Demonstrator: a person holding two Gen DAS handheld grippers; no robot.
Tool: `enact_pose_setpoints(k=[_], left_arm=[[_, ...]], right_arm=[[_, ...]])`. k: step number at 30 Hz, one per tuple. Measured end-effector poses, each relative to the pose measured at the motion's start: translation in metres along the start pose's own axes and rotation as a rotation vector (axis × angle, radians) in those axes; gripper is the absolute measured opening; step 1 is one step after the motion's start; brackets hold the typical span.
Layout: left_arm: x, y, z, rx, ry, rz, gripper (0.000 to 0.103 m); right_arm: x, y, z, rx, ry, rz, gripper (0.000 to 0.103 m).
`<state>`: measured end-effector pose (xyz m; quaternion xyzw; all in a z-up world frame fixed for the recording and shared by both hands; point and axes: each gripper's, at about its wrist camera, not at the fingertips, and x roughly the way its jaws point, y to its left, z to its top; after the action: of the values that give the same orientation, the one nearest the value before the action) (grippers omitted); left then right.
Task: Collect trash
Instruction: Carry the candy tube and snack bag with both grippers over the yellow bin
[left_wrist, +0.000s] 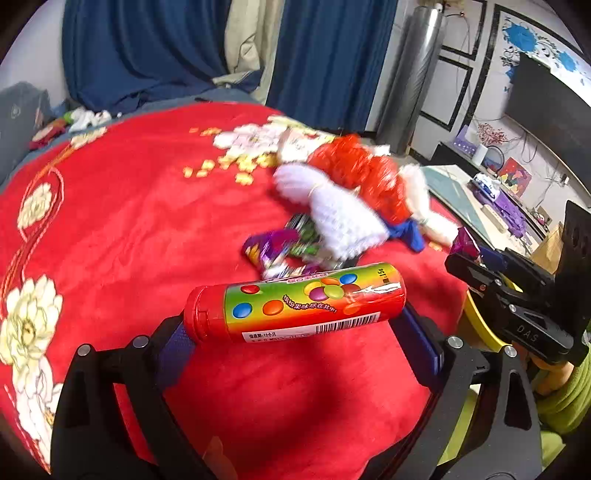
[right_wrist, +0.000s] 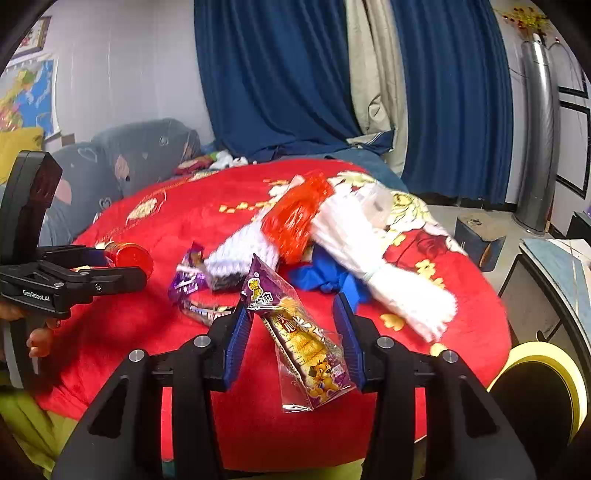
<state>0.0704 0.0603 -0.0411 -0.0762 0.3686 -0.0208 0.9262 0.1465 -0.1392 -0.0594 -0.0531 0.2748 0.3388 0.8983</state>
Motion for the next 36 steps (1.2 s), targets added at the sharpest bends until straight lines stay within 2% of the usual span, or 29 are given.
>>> enact_pose_setpoints(k=[14,26,30,36], left_arm=[[0.004,-0.060,0.029,0.082,-0.045,-0.071,0.087],[0.025,-0.139,0.040,0.174,-0.046,-0.196,0.087],[0.036,-0.165,0.035,0.227,-0.025,-0.233,0.087],[0.054,-0.207,0.023,0.300,0.014,-0.295,0.087]], right_arm=[[-0.041,-0.050,0.013,0.137,-0.093,-0.093,0.043],[-0.088,-0.114,0.002,0.269,-0.152,-0.270,0.043],[-0.102,-0.138,-0.007,0.321,-0.148,-0.307,0.043],[-0.116,-0.177,-0.024,0.441,-0.087,-0.365,0.043]])
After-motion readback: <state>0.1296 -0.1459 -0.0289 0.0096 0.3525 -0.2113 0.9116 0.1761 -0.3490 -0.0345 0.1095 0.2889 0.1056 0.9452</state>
